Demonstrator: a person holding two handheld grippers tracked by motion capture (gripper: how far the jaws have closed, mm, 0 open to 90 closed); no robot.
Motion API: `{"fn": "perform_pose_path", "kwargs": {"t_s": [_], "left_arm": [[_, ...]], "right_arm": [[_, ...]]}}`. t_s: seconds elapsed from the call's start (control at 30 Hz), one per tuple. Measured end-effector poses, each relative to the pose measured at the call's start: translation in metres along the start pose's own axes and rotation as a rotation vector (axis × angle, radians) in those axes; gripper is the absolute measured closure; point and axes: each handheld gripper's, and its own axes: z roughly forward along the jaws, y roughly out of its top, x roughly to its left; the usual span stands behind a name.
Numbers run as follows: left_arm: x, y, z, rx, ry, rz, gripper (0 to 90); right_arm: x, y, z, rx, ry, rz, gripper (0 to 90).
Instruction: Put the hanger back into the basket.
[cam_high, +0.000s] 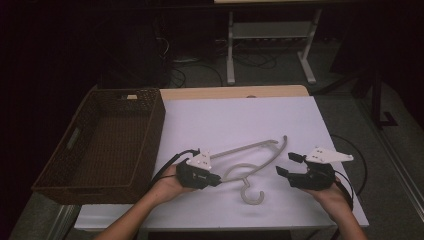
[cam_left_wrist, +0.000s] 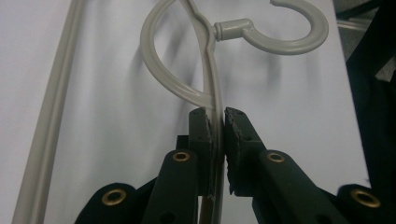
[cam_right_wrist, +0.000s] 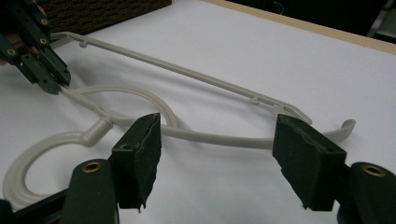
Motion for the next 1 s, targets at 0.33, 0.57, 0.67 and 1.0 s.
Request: {"fn": "perform_pose_path", "kwargs": {"t_s": [0.33, 0.57, 0.67, 1.0], "left_arm": [[0.001, 0.007, -0.018, -0.055, 0.028, -0.019, 83.2], [0.007, 0.006, -0.026, -0.083, 0.041, -0.039, 83.7], [0.006, 0.007, -0.028, -0.093, 0.042, -0.041, 83.8], [0.006, 0.016, -0.044, -0.144, 0.069, -0.039, 83.8]], "right_arm": [[-0.001, 0.001, -0.002, -0.006, -0.007, 0.007, 31.8], [-0.001, 0.000, -0.001, -0.006, -0.007, 0.008, 31.8], [-0.001, 0.001, -0.002, -0.006, -0.009, 0.011, 31.8], [-0.001, 0.000, -0.003, -0.012, -0.013, 0.018, 31.8]]}}
